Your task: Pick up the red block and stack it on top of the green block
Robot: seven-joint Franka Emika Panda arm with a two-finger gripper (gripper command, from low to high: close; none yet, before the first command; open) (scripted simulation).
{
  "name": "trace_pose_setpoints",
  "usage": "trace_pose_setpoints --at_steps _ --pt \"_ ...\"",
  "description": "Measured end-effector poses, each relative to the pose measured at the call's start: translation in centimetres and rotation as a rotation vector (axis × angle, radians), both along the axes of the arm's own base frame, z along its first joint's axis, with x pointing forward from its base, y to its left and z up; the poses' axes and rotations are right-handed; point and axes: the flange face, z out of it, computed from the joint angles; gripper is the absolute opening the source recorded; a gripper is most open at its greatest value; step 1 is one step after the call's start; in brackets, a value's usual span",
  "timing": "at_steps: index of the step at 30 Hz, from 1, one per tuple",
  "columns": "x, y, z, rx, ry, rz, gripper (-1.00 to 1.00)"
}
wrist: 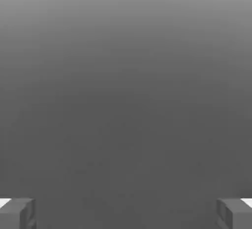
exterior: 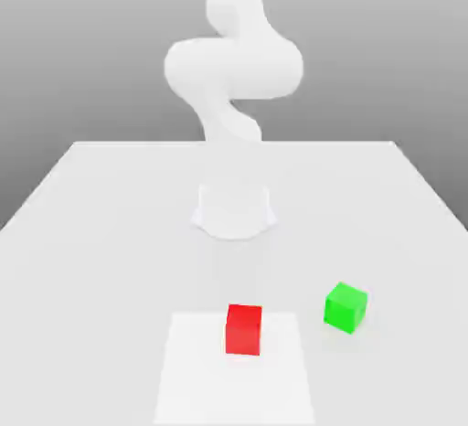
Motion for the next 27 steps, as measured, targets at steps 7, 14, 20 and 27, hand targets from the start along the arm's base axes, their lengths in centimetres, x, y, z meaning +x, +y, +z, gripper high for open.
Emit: trace_pose_setpoints --at_steps 7,14,20,27 --pt "5.6 0.6 -17.4 -0.007 0.263 -0.033 0.00" --pt "3.8 0.7 -35.0 0.014 0.535 -0.061 0.00" --pt "-0.8 1.0 -46.4 0.043 0.711 -0.076 0.00" --pt "-1.2 1.0 -51.6 0.043 0.719 -0.076 -1.00"
